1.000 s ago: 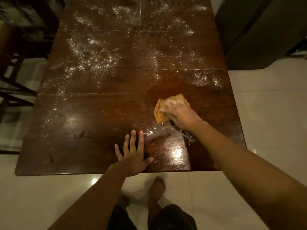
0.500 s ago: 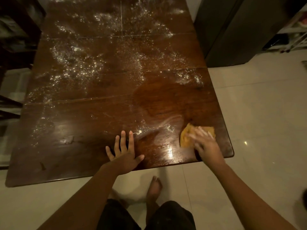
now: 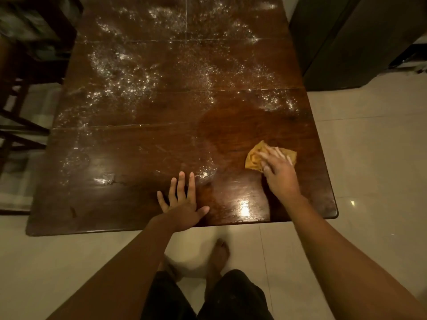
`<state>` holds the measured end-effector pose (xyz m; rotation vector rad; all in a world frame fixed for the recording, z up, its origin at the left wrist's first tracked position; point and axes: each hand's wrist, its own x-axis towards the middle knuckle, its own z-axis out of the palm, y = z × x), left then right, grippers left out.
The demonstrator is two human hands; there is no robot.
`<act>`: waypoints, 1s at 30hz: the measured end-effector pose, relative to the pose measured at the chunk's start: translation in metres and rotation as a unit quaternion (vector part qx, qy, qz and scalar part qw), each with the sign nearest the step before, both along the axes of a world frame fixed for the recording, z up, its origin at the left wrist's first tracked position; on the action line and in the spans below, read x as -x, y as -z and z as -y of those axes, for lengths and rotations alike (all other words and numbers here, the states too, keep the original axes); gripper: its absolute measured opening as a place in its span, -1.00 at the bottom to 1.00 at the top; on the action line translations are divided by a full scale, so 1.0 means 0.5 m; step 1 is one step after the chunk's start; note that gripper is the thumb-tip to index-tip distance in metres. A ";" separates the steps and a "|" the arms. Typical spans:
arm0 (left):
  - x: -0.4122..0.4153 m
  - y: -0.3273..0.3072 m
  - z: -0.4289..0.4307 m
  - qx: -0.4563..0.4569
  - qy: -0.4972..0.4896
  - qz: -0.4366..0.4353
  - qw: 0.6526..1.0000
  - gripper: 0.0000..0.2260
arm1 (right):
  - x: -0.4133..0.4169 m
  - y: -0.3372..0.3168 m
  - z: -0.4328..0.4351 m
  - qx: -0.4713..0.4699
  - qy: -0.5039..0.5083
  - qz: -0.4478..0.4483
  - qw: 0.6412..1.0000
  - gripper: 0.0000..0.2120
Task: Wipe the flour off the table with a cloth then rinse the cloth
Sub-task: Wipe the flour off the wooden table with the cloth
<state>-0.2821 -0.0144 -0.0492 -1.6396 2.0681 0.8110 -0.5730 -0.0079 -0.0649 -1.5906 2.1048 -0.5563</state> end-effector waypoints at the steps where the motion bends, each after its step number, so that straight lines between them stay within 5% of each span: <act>1: 0.000 0.002 -0.001 0.006 -0.005 -0.004 1.000 -0.14 | -0.037 -0.003 0.015 -0.001 0.074 -0.010 0.997 -0.60; 3: 0.000 0.003 -0.006 0.020 -0.020 -0.020 0.999 -0.11 | -0.130 -0.010 0.038 -0.021 0.081 -0.056 0.995 -0.56; 5: -0.002 0.003 -0.010 0.032 -0.032 -0.039 0.998 -0.08 | -0.204 -0.016 0.040 -0.034 -0.118 -0.081 0.989 -0.50; 7: -0.008 0.002 -0.015 0.045 -0.039 -0.067 0.996 -0.04 | -0.224 -0.021 0.028 -0.035 -0.333 -0.079 0.939 -0.50; 9: -0.027 -0.003 -0.020 0.057 -0.046 -0.107 0.992 0.03 | -0.186 -0.023 0.023 -0.022 -0.411 -0.066 0.909 -0.53; 11: -0.067 -0.005 -0.028 0.076 -0.037 -0.131 0.988 0.05 | -0.134 -0.015 0.013 -0.011 -0.369 -0.066 0.927 -0.54; 14: -0.155 -0.002 -0.038 0.105 -0.081 -0.102 0.986 -0.02 | -0.103 -0.014 -0.006 -0.021 -0.079 -0.028 0.996 -0.51; 16: -0.220 0.001 -0.033 0.117 -0.139 -0.066 0.981 -0.05 | -0.164 -0.019 -0.011 -0.015 0.083 -0.040 0.996 -0.51; 17: -0.249 0.002 -0.027 0.118 -0.152 -0.050 0.980 -0.04 | -0.206 -0.017 -0.014 -0.007 0.079 -0.067 0.995 -0.51; 19: -0.299 0.004 -0.010 0.116 -0.144 -0.030 0.982 -0.03 | -0.282 -0.007 -0.024 0.001 -0.102 -0.084 0.991 -0.50; 21: -0.329 0.007 -0.001 0.116 -0.127 -0.027 0.985 -0.03 | -0.313 0.003 -0.028 -0.009 -0.356 -0.058 0.933 -0.50; 23: -0.344 0.013 0.001 0.114 -0.120 -0.036 0.986 -0.04 | -0.292 0.008 0.003 -0.021 -0.460 -0.035 0.887 -0.50; 25: -0.348 0.019 0.001 0.104 -0.112 -0.046 0.987 -0.08 | -0.280 0.010 0.038 -0.024 -0.389 -0.044 0.920 -0.48; 27: -0.354 0.019 0.008 0.082 -0.103 -0.050 0.990 -0.13 | -0.312 0.000 0.063 -0.032 -0.169 -0.018 0.985 -0.51; 29: -0.360 0.015 0.012 0.066 -0.101 -0.070 0.990 -0.16 | -0.396 -0.014 0.084 -0.024 -0.007 -0.031 0.999 -0.55; 30: -0.366 0.011 0.013 0.066 -0.100 -0.088 0.989 -0.17 | -0.445 -0.018 0.090 -0.026 -0.017 -0.054 0.998 -0.54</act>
